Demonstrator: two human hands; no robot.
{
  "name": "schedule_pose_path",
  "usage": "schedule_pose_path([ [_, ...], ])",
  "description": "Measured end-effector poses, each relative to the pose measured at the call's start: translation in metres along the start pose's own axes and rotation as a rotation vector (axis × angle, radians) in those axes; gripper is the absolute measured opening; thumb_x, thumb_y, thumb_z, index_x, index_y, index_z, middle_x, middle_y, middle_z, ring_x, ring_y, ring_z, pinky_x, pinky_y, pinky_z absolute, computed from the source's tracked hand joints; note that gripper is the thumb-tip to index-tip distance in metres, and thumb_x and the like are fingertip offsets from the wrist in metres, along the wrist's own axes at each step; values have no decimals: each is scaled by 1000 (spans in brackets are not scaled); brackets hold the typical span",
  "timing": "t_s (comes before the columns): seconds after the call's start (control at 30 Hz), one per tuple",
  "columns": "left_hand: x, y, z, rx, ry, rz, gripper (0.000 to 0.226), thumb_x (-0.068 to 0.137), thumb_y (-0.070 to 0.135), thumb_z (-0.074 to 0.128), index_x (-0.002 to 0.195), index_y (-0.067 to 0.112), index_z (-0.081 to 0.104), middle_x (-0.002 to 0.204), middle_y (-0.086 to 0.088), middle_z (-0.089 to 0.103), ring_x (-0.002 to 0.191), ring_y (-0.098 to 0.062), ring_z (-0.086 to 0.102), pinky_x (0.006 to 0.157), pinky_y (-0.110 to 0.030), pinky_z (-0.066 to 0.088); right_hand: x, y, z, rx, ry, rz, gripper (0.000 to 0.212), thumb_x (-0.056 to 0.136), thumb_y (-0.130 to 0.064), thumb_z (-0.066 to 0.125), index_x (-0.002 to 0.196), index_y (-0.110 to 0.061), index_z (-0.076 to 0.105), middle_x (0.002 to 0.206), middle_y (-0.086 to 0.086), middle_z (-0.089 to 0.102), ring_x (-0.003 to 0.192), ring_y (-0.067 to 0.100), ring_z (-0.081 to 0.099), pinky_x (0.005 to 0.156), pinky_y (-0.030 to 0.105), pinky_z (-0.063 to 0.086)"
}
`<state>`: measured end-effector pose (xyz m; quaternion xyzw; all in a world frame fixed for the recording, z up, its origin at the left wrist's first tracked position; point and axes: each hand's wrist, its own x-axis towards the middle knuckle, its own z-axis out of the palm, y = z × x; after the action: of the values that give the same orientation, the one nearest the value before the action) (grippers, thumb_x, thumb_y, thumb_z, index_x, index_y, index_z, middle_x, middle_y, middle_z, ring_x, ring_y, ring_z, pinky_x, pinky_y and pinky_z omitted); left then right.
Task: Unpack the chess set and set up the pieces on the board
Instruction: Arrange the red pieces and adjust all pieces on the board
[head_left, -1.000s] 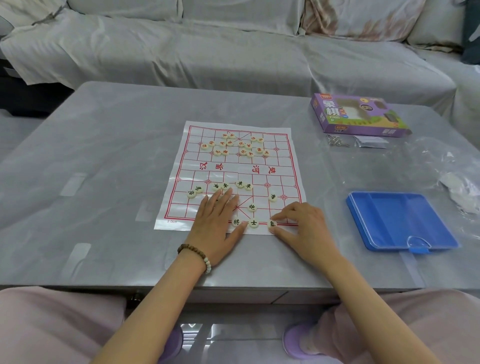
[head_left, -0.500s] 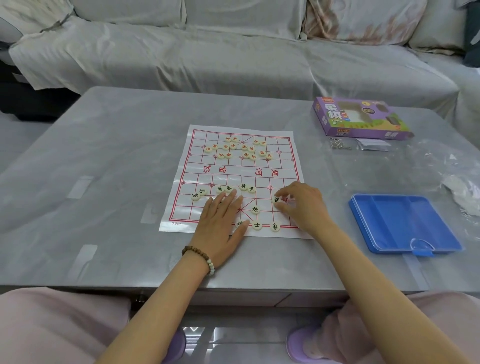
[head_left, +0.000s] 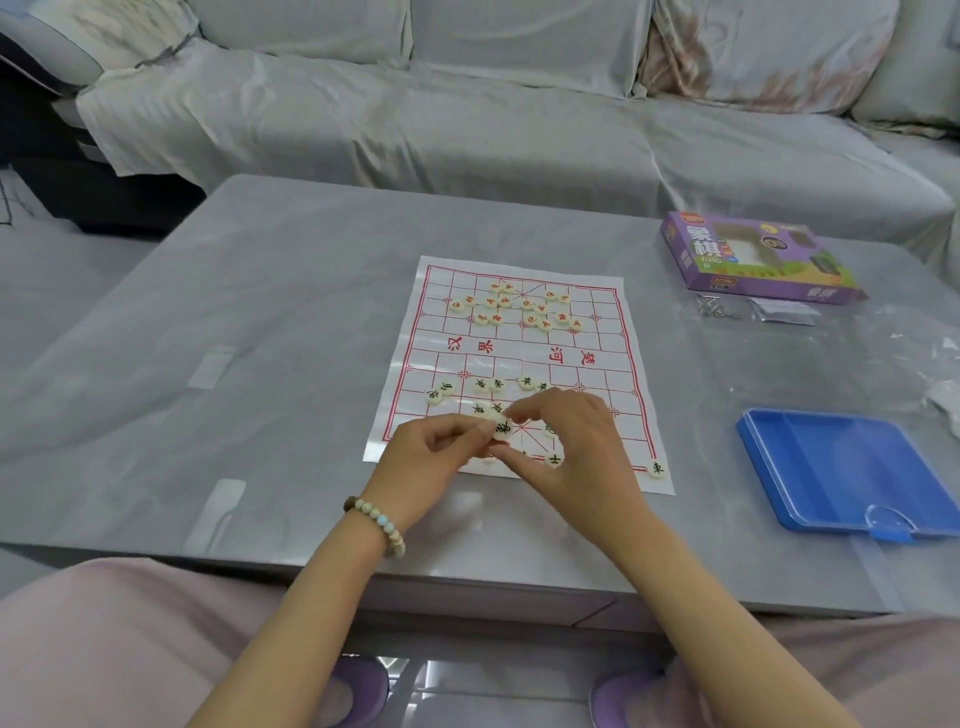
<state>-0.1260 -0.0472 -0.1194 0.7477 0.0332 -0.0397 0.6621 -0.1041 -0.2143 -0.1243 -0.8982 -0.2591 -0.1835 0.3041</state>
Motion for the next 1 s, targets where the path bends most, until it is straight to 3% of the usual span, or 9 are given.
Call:
schedule_pose_path([
  [0.13,-2,-2,-18,4,14,15,11,87,27,59,86,24,69,76,13,72,79,0,66,75,-11,48,3,-14,8,68,-83,-8,34,84,-38,64,116,-26,63,98,-13,64,95,0,50,90,15,31],
  [0.33,-1,-11,-38,37,35,53,8,85,23,62,89,25,70,79,10,72,79,0,66,73,-9,48,10,-25,24,116,-107,51,24,83,-45,63,103,-33,62,91,-25,54,87,-5,50,83,13,35],
  [0.53,5,-20,-53,113,20,33,13,82,25,67,94,24,71,89,9,71,84,-2,65,75,-10,48,17,-27,36,105,-154,61,21,81,-39,68,100,-30,67,93,-22,58,89,-4,51,85,14,32],
  [0.63,8,-29,-58,287,95,77,20,89,29,58,107,25,65,99,12,66,91,-1,59,80,-11,46,17,-19,44,42,-103,140,22,77,-40,72,94,-28,68,95,-15,60,92,0,50,87,15,29],
  [0.7,9,-41,-62,482,174,123,30,91,34,52,119,25,58,112,11,58,106,-5,51,92,-22,43,14,-13,50,-28,-117,195,21,75,-37,75,92,-26,70,96,-10,56,95,5,49,87,21,31],
  [0.8,10,-55,-65,703,186,209,41,93,39,47,130,21,49,129,5,53,122,-15,43,104,-31,35,6,-8,58,-134,-176,216,20,76,-39,73,91,-26,71,99,-5,53,100,12,47,89,24,25],
  [0.87,10,-58,-63,816,146,209,46,94,40,44,137,23,41,142,5,42,134,-17,30,113,-35,22,5,-7,61,-139,-179,225,20,76,-40,73,90,-27,71,100,-6,53,100,13,48,90,24,23],
  [1.0,13,-61,-60,965,88,161,53,96,45,33,145,26,23,153,9,20,143,-15,6,114,-29,-2,5,-5,60,-142,-199,239,21,77,-44,71,93,-30,70,103,-7,53,103,12,46,92,22,20],
])
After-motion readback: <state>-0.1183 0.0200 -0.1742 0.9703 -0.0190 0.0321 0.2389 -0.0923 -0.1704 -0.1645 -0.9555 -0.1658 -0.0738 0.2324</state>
